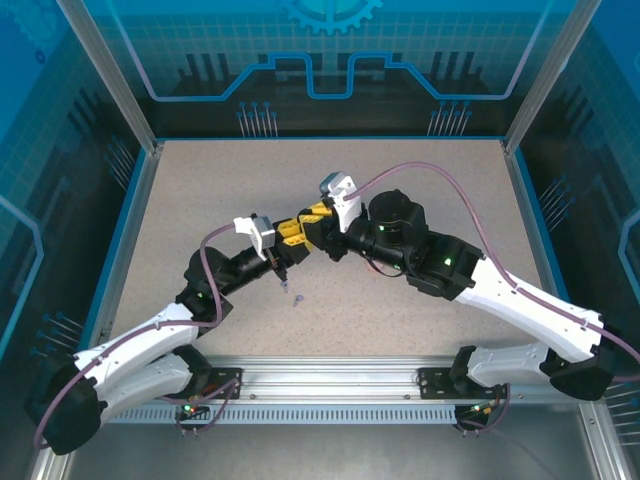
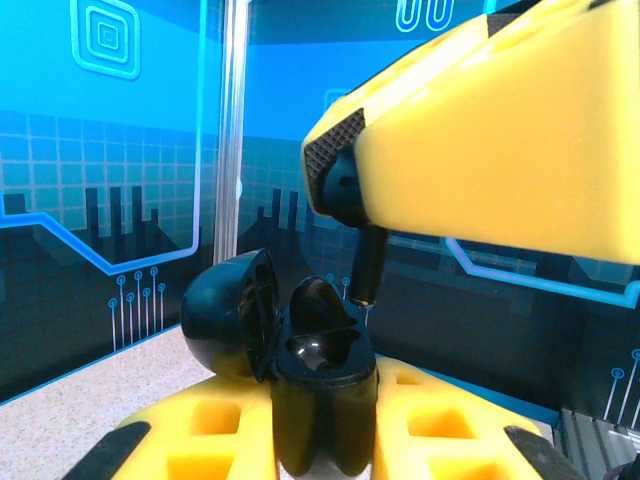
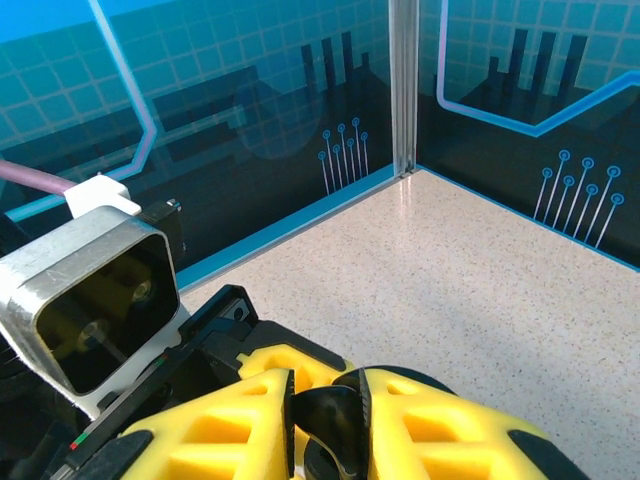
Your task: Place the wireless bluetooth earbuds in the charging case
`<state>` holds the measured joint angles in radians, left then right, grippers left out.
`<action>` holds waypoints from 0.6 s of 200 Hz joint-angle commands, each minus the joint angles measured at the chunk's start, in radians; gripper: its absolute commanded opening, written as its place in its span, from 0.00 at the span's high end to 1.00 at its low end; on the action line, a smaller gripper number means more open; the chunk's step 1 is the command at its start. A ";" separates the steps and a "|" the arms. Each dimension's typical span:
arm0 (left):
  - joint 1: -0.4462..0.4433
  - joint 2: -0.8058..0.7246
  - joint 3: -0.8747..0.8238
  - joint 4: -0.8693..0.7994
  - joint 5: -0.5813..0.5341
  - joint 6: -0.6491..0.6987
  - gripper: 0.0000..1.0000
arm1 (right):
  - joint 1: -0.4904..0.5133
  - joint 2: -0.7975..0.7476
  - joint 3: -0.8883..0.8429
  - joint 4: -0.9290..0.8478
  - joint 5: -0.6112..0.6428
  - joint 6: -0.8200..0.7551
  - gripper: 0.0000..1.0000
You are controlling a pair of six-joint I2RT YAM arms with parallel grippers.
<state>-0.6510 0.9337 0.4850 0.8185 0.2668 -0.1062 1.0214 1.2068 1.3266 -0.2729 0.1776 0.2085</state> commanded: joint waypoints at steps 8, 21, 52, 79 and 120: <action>-0.007 -0.013 0.004 0.047 0.015 -0.007 1.00 | 0.012 0.006 0.031 -0.001 0.043 -0.023 0.77; -0.007 -0.015 0.004 0.046 0.015 -0.006 1.00 | 0.013 0.008 0.031 -0.010 0.045 -0.023 0.77; -0.007 -0.019 0.004 0.043 0.015 -0.006 1.00 | 0.013 0.007 0.025 -0.038 0.059 -0.026 0.77; -0.007 -0.022 0.004 0.042 0.013 -0.003 1.00 | 0.013 0.009 0.012 -0.038 0.044 -0.014 0.77; -0.007 -0.021 0.003 0.040 0.009 -0.004 1.00 | 0.014 0.016 0.008 -0.037 0.031 -0.003 0.76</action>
<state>-0.6510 0.9321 0.4850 0.8173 0.2665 -0.1062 1.0218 1.2144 1.3296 -0.3042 0.2089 0.2008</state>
